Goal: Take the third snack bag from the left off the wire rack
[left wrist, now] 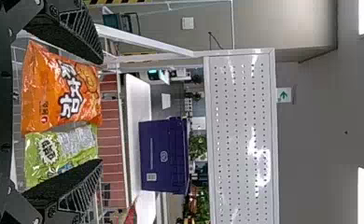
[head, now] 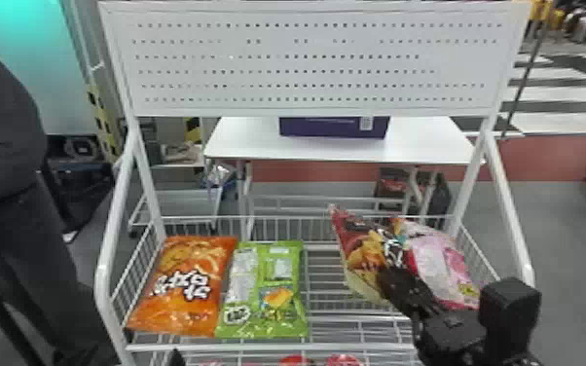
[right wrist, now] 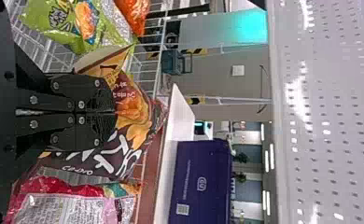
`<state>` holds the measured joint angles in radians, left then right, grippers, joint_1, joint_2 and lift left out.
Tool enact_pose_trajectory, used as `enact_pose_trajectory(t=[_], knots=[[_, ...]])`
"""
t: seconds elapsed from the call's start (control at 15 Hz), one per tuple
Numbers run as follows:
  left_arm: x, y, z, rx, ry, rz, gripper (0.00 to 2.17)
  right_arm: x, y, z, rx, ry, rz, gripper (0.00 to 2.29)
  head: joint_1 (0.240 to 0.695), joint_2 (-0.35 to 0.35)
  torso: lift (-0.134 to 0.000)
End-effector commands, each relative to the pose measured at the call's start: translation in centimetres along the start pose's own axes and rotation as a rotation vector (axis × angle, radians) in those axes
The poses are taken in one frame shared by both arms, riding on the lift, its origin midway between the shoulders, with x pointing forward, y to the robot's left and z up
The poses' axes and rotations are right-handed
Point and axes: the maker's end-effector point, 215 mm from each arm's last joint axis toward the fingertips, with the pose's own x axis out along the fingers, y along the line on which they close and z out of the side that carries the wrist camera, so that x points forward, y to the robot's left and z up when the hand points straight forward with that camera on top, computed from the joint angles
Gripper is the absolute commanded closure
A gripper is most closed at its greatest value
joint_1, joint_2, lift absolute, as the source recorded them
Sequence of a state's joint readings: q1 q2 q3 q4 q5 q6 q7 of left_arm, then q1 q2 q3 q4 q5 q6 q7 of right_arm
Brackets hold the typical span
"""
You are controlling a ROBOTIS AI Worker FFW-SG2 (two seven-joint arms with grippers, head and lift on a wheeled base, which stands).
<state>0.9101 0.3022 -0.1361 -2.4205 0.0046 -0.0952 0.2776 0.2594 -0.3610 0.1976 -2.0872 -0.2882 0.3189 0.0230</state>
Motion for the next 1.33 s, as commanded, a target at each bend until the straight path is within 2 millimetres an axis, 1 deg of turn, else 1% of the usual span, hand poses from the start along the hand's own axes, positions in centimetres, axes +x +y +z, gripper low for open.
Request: enact_pose_trajectory(t=[0.0, 0.13, 0.4, 0.47, 0.53, 0.67, 0.8, 0.93, 1.13, 1.27], knots=[[0.0, -0.1, 0.1, -0.001, -0.002, -0.002, 0.14, -3.5, -0.4, 2.7, 0.01, -0.082, 0.003, 2.23, 0.499, 0.0, 0.0], [0.0, -0.1, 0.2, -0.002, -0.004, -0.002, 0.14, -6.0, -0.3, 3.9, -0.001, -0.139, 0.024, 2.24, 0.499, 0.0, 0.0], [-0.2, -0.8, 0.2, -0.008, -0.003, -0.014, 0.14, -9.1, -1.6, 5.1, 0.014, -0.208, 0.009, 2.24, 0.499, 0.0, 0.0], [-0.3, -0.9, 0.3, -0.011, -0.004, -0.015, 0.14, -9.8, -1.7, 5.6, 0.012, -0.223, 0.006, 2.24, 0.499, 0.0, 0.0], [-0.4, -0.8, 0.3, -0.008, -0.005, -0.014, 0.14, -10.5, -1.9, 5.6, 0.009, -0.226, 0.001, 2.24, 0.499, 0.0, 0.0], [-0.5, -0.8, 0.4, -0.008, -0.009, -0.011, 0.14, -12.4, -2.5, 6.2, 0.001, -0.258, -0.017, 2.24, 0.499, 0.0, 0.0], [-0.6, -0.6, 0.5, -0.009, -0.014, -0.008, 0.14, -14.5, -3.7, 6.1, -0.013, -0.277, -0.048, 2.24, 0.499, 0.0, 0.0], [-0.6, -0.5, 0.7, -0.006, -0.017, -0.007, 0.14, -16.7, -4.8, 6.6, -0.013, -0.31, -0.076, 2.24, 0.499, 0.0, 0.0], [-0.3, -0.4, 0.9, -0.007, -0.025, -0.011, 0.14, -19.0, -7.0, 5.6, 0.0, -0.31, -0.121, 2.24, 0.499, 0.0, 0.0], [-0.2, -0.2, 0.9, -0.006, -0.026, -0.012, 0.14, -20.0, -8.3, 4.7, 0.009, -0.306, -0.152, 2.24, 0.499, 0.0, 0.0]])
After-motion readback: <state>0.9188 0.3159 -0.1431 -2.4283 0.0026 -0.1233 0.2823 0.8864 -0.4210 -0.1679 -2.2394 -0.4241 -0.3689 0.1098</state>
